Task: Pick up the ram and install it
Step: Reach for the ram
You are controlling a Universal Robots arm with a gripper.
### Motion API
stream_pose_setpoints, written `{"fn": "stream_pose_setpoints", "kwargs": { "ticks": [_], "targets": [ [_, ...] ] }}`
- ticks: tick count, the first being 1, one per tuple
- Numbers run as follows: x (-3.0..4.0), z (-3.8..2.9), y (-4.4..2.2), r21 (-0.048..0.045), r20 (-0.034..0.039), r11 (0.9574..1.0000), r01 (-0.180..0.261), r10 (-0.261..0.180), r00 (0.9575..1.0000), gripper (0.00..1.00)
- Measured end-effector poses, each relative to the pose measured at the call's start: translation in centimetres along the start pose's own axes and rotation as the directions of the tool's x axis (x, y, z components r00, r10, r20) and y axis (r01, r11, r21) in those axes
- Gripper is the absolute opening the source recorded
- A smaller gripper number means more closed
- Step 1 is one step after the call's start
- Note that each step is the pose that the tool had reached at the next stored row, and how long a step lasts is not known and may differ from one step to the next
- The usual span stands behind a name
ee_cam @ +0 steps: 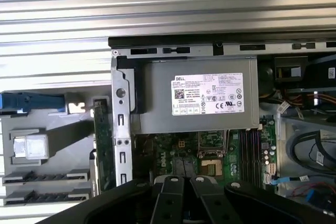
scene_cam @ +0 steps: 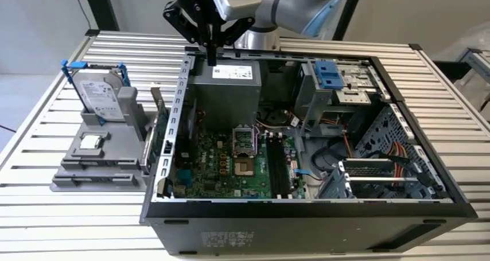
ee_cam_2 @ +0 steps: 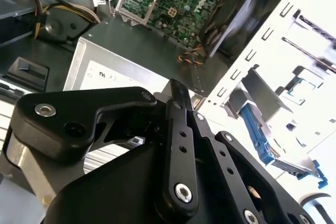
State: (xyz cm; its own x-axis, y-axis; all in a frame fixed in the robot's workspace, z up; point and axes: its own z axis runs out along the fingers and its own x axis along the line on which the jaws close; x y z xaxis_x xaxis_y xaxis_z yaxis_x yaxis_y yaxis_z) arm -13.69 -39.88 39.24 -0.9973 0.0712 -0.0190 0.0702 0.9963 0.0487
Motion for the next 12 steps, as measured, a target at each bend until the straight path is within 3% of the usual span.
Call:
{"fn": "stream_pose_setpoints", "kwargs": {
  "ticks": [12],
  "targets": [
    [1.86,-0.04,-0.13,-0.0001,0.0,1.0,0.0,0.0,1.0,0.0]
  ]
}}
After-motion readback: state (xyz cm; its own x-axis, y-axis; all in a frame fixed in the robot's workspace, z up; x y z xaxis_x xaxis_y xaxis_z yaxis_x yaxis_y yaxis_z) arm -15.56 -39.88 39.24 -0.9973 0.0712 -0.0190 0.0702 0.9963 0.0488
